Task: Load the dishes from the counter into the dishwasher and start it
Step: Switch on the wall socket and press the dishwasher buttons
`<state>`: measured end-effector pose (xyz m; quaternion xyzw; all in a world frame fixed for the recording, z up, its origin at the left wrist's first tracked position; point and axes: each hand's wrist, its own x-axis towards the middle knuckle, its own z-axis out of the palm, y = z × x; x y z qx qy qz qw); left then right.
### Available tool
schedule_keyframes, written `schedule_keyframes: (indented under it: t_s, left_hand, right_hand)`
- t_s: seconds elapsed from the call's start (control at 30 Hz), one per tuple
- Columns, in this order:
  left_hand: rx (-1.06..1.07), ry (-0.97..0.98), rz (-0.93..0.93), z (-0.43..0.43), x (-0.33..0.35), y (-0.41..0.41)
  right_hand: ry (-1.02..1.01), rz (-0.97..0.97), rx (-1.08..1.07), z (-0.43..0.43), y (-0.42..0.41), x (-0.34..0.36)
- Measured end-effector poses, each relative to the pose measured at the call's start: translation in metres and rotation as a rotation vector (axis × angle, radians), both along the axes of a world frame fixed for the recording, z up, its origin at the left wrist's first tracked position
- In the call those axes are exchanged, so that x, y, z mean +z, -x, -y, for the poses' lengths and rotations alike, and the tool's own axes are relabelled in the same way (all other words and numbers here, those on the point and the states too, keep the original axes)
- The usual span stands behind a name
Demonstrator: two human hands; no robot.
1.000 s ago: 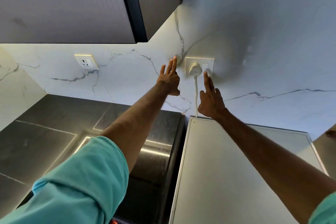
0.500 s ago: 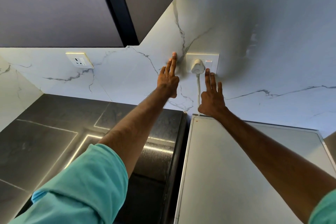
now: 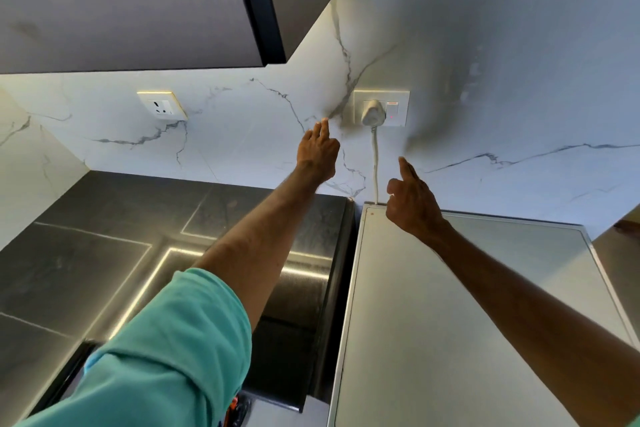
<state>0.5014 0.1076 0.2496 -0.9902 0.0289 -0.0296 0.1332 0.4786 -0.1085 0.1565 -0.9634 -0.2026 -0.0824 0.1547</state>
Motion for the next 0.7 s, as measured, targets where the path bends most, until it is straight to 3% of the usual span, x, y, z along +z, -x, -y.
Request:
schedule_keyframes:
  t_s: [0.3,0.43,0.7]
  left_hand:
    - [-0.006,0.222,0.084,0.025,-0.027,0.125]
    - [-0.026,0.289,0.054,0.025,-0.043,0.19]
    - [-0.16,0.551,0.111,0.029,-0.122,0.342]
  right_hand:
    - [-0.047,-0.054,0.057,0.005,0.109,-0.046]
    - [-0.138,0.03,0.046,0.006,0.188,-0.057]
    - [-0.217,0.078,-0.032,0.008,0.347,-0.101]
